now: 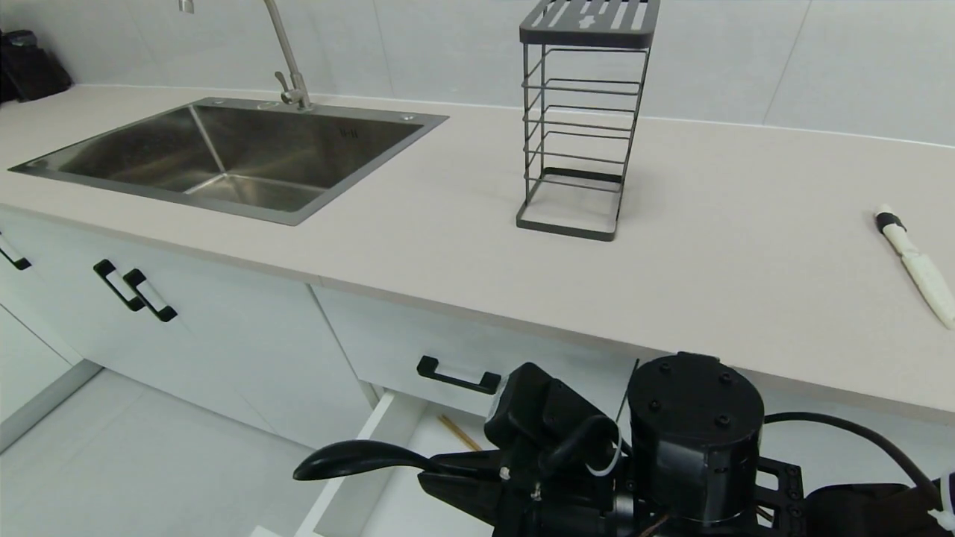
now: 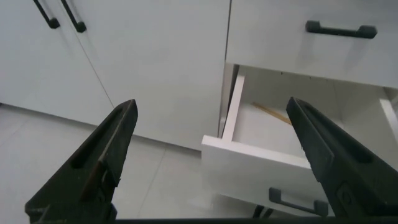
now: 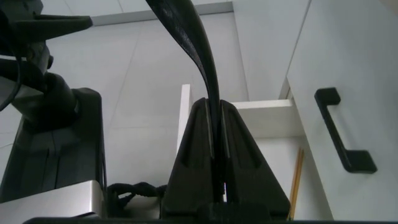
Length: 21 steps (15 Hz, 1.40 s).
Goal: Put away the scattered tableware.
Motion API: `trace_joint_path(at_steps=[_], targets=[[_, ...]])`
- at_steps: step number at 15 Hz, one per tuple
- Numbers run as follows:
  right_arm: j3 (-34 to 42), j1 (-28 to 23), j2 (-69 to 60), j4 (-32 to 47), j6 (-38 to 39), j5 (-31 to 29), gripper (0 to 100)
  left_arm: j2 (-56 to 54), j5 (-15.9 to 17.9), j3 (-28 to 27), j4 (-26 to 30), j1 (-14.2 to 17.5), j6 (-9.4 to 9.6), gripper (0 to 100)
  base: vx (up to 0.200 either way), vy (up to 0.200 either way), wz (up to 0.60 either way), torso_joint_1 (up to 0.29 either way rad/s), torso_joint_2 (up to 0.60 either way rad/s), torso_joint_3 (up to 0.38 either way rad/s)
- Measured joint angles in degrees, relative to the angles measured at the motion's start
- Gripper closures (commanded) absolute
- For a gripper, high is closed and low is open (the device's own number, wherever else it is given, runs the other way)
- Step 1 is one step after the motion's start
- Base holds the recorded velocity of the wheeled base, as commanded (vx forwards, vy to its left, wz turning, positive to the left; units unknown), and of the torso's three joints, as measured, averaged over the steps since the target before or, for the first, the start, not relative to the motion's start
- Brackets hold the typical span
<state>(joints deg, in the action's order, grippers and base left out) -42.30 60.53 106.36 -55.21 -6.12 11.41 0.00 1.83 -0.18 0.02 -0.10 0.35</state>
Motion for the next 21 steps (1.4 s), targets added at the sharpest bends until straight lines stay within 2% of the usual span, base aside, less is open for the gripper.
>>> trace_joint_path(at_steps=[8,13,17,21], targets=[[0.1,0.0,-0.2,0.1,0.1,-0.5,100,0.0,0.0,0.0,0.0,0.0,0.0,0,0.0,0.0,0.0,-0.246,0.34,0.14],[0.5,-0.2,-0.9,1.5,0.4,-0.5,100,0.0,0.0,0.0,0.1,0.0,-0.02,0,0.0,0.0,0.0,-0.04,0.21,0.059],[0.7,0.2,-0.9,1.6,0.5,-5.3,100,0.0,0.0,0.0,0.0,0.0,-0.02,0,0.0,0.0,0.0,0.001,0.02,0.012],[0.4,0.4,0.8,1.6,0.5,-6.1,100,0.0,0.0,0.0,0.1,0.0,-0.02,0,0.0,0.0,0.0,0.002,0.0,0.014]])
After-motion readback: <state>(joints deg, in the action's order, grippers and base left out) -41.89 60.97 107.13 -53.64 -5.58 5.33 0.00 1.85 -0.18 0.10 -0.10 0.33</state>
